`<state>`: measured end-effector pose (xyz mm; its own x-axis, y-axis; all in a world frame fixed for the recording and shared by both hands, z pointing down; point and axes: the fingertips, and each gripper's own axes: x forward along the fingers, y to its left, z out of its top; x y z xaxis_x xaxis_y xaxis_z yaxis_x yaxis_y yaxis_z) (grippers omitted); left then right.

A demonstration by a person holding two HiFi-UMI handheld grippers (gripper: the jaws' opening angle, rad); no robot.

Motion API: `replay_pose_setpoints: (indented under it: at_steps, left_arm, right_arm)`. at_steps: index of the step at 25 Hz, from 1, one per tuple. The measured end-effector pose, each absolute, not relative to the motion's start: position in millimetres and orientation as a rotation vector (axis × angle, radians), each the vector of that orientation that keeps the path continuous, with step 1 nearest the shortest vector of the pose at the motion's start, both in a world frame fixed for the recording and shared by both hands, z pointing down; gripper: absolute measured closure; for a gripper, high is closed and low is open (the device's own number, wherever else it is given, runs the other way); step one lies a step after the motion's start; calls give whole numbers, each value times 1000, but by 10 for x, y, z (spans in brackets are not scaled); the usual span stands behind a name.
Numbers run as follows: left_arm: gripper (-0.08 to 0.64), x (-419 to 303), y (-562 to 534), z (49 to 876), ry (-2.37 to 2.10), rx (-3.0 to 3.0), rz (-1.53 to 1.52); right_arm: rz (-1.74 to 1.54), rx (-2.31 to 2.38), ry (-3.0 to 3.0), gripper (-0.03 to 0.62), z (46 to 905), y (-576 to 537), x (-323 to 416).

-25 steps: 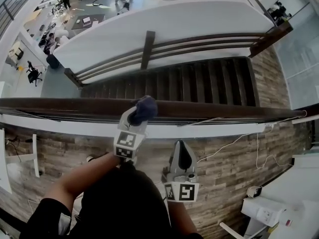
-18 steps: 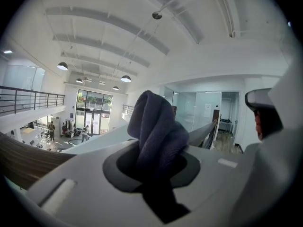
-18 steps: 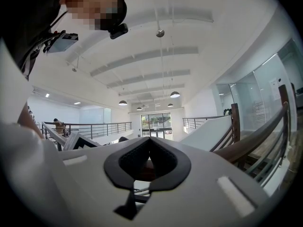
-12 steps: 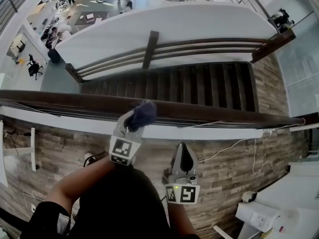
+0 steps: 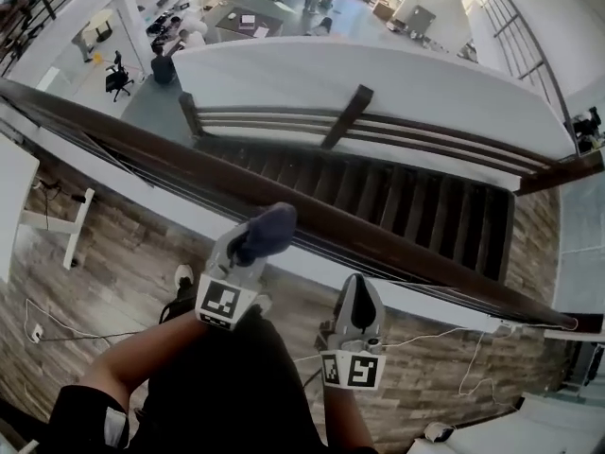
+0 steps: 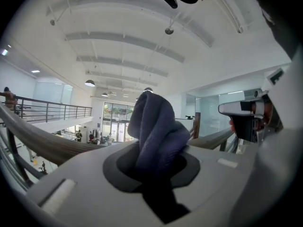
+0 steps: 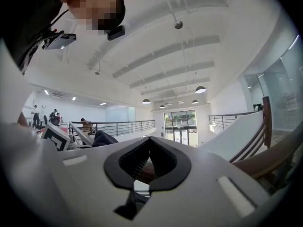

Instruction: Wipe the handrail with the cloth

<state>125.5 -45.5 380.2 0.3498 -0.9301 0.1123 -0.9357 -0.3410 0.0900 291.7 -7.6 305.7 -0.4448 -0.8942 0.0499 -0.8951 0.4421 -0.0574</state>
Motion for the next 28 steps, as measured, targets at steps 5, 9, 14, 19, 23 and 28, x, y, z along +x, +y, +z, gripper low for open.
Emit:
replay_pose_setpoints:
  at_steps: [5, 9, 14, 19, 23, 28]
  left_arm:
    - [486, 272, -246, 4008, -1894, 2265, 83]
    - [486, -620, -57, 4304, -2027, 2101, 115]
    - [486, -1551, 17, 4539, -2125, 2016, 184]
    - [486, -2279, -62, 4711, -2139, 1948, 165]
    - [486, -2709, -162, 4884, -2130, 1932, 159]
    - [486, -3049, -345, 5036, -2098, 1943, 209]
  right_arm:
    - [115, 1503, -2725, 591, 3002, -188, 2266]
    - [88, 1417, -2782, 591, 2842, -259, 1660]
    - [55, 1317, -2818, 591, 2744, -204, 940]
    - [103, 1293, -2796, 591, 2853, -82, 342]
    - [149, 1308, -2791, 591, 2933, 2, -80]
    - [135, 1312, -2779, 591, 3016, 69, -433]
